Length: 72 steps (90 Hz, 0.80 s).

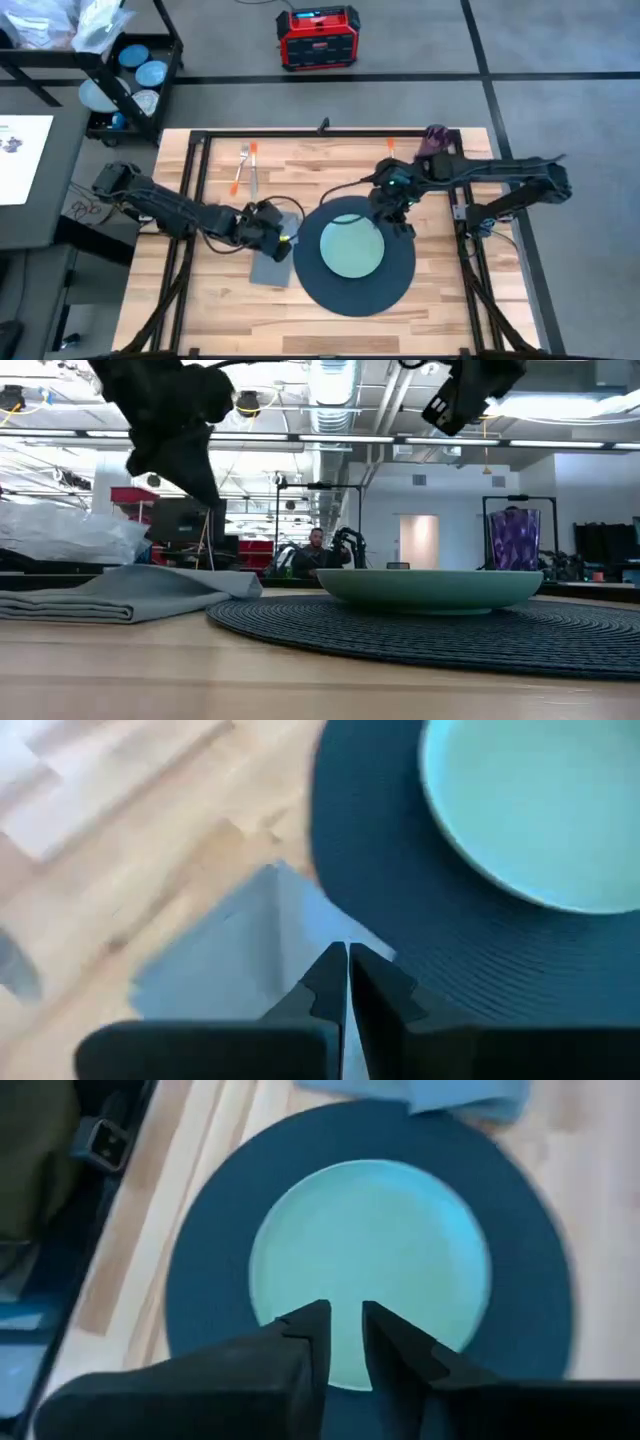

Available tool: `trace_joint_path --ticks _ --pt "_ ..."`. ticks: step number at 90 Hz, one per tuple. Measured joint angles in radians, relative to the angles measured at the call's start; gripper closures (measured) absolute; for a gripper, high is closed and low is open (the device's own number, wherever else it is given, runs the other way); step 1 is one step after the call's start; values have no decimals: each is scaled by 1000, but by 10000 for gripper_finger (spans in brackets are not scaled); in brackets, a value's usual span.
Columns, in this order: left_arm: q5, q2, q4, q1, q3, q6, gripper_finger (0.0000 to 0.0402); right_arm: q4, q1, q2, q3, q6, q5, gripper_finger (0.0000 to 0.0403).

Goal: Set table place
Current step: Fold the grey napkin

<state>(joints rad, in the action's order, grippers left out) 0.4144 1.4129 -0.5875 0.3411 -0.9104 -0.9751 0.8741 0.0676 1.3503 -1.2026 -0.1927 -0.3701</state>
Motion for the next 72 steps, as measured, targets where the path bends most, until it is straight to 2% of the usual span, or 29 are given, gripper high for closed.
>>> trace_joint_path --ticks 5,17,30,39,52,59,72 --pt "-52 23 5 18 9 -26 402 -29 0 12 0 -14 -5 350" --pt "-80 92 10 55 14 -101 402 -75 0 50 0 -18 -47 351" --pt "-168 176 42 87 13 -120 401 -90 -3 97 0 -48 -61 351" --pt "-178 218 51 91 13 -126 402 -131 8 132 0 -48 -74 351" --pt "-200 260 92 96 13 -119 401 -231 2 196 -7 -53 -148 351" --pt "-201 270 130 95 13 -98 402 -245 -2 249 -46 -76 -188 351" --pt "-200 275 170 82 12 -66 401 -198 13 372 -161 -137 -186 351"
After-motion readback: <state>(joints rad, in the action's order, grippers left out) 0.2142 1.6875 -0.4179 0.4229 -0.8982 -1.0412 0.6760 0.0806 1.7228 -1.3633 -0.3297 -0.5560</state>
